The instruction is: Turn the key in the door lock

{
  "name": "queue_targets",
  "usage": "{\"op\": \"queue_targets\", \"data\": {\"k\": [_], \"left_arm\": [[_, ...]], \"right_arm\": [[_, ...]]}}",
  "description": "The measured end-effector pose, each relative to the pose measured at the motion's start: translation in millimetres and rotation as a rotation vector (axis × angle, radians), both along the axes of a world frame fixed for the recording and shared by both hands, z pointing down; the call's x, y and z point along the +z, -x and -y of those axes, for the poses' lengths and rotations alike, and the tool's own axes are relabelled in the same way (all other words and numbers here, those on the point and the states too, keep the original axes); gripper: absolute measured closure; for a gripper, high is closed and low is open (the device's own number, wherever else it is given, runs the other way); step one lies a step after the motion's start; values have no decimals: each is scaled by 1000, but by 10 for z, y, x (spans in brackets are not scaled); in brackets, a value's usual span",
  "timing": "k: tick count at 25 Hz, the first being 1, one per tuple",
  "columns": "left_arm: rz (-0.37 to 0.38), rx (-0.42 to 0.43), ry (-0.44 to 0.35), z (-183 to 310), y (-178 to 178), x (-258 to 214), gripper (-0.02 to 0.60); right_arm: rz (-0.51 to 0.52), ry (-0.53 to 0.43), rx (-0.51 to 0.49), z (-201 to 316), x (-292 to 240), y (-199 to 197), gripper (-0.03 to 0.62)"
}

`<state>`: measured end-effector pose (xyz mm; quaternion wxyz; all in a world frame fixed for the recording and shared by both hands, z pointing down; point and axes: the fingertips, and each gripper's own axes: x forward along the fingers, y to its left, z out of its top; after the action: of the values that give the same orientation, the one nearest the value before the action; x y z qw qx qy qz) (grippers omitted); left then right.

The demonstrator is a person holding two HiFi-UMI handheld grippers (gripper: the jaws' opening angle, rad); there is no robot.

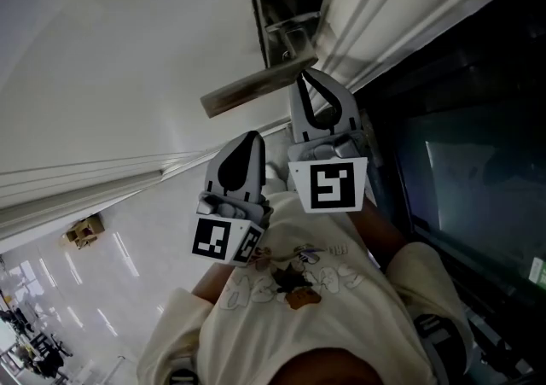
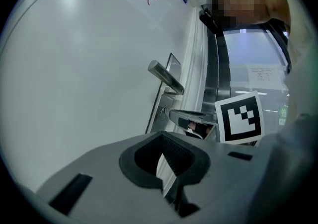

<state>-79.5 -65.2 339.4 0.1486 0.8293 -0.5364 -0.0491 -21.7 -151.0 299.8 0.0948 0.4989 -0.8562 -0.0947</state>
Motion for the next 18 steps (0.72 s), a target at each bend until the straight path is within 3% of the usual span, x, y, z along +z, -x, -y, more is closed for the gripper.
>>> {"op": "queue_targets", "data": {"k": [8, 13, 18], "left_arm": [[4, 5, 4, 19, -30, 2, 577], [2, 8, 6, 25, -34, 15, 577], [3, 10, 3, 34, -38, 4, 577]], "right_arm": [[222, 100, -44, 12, -15, -29, 576], [413, 185, -93, 30, -3, -54, 571], [522, 239, -104, 37, 1, -68, 571]]}}
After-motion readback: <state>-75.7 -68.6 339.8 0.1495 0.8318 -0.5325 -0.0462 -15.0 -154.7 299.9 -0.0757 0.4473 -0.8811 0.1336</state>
